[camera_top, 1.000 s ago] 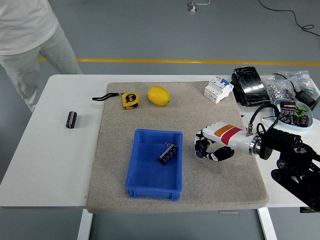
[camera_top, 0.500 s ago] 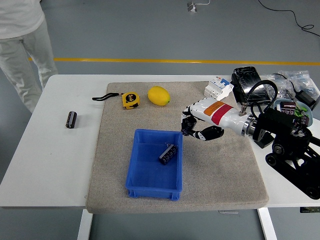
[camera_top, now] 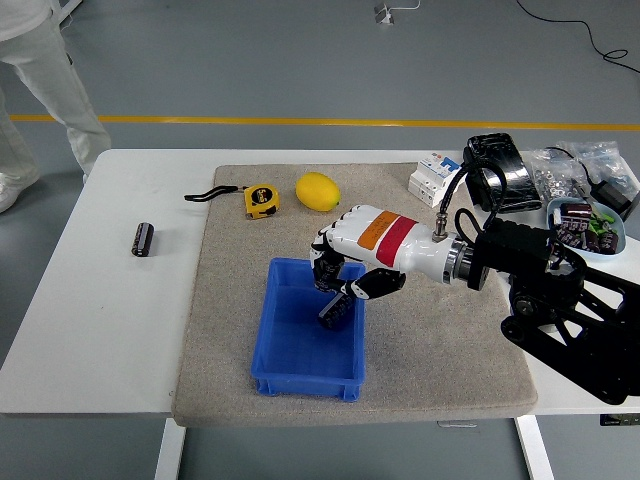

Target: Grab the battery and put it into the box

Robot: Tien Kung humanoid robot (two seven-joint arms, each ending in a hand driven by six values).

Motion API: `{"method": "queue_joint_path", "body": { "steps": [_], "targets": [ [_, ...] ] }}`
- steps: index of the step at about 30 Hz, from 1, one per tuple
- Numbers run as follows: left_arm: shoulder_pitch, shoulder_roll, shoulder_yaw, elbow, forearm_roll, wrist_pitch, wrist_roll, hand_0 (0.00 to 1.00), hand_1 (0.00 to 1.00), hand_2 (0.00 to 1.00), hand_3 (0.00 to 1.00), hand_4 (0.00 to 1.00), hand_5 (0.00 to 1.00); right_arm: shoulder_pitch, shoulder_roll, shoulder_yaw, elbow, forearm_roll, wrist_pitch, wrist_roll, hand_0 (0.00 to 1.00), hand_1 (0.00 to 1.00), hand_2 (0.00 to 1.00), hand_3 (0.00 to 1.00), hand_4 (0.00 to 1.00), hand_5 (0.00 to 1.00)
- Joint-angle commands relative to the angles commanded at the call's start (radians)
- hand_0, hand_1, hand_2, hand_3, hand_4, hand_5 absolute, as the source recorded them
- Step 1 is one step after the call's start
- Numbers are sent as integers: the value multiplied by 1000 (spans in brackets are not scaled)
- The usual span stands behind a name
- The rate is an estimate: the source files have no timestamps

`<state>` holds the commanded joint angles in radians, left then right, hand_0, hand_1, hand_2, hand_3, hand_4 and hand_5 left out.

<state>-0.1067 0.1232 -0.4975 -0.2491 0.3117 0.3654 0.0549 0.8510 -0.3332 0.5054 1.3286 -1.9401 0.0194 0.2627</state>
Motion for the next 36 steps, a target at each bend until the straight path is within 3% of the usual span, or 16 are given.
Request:
{"method": "queue_joint_path", "body": {
  "steps": [2, 3, 8, 9, 19, 26, 27, 36],
  "targets": [
    [-1, 0, 1, 0, -3, 0, -1, 759, 679, 697, 635, 701, 602, 4, 2, -15, -1, -4, 3, -2, 438, 416, 498, 483, 612, 2],
    [-2, 0, 2, 0, -5, 1, -3, 758, 676, 697, 635, 702, 602, 7, 1, -28, -1, -3, -1, -1, 556, 547, 755, 858, 855, 75],
    [-6, 1, 3, 1, -8, 1, -5, 758, 676, 697, 635, 702, 602, 4, -7, -50, 4, 9, -10, 8, 556, 547, 755, 858, 855, 75],
    [-6, 1, 4, 1, -10, 1, -6, 758, 675, 695, 634, 702, 602, 3, -9, -51, 3, 10, -11, 9, 597, 597, 834, 976, 899, 82],
    [-8, 2, 0, 0, -2, 1, -4, 758, 674, 694, 634, 702, 603, -11, -9, -25, -11, 17, -20, -2, 625, 634, 861, 998, 915, 94],
    [-8, -1, -2, 1, -3, 3, -3, 757, 673, 693, 634, 702, 603, -29, -16, 43, -29, 7, -13, -9, 619, 634, 860, 998, 901, 93],
    [-8, -1, -2, 1, -3, 3, -3, 757, 671, 696, 634, 702, 602, -32, -20, 58, -34, 5, -13, -12, 620, 634, 847, 986, 931, 139],
    [-9, -4, 5, 1, -16, 4, -5, 757, 679, 699, 633, 702, 603, -95, -88, 246, -91, 41, -26, -12, 599, 627, 842, 970, 942, 137]
  ]
}}
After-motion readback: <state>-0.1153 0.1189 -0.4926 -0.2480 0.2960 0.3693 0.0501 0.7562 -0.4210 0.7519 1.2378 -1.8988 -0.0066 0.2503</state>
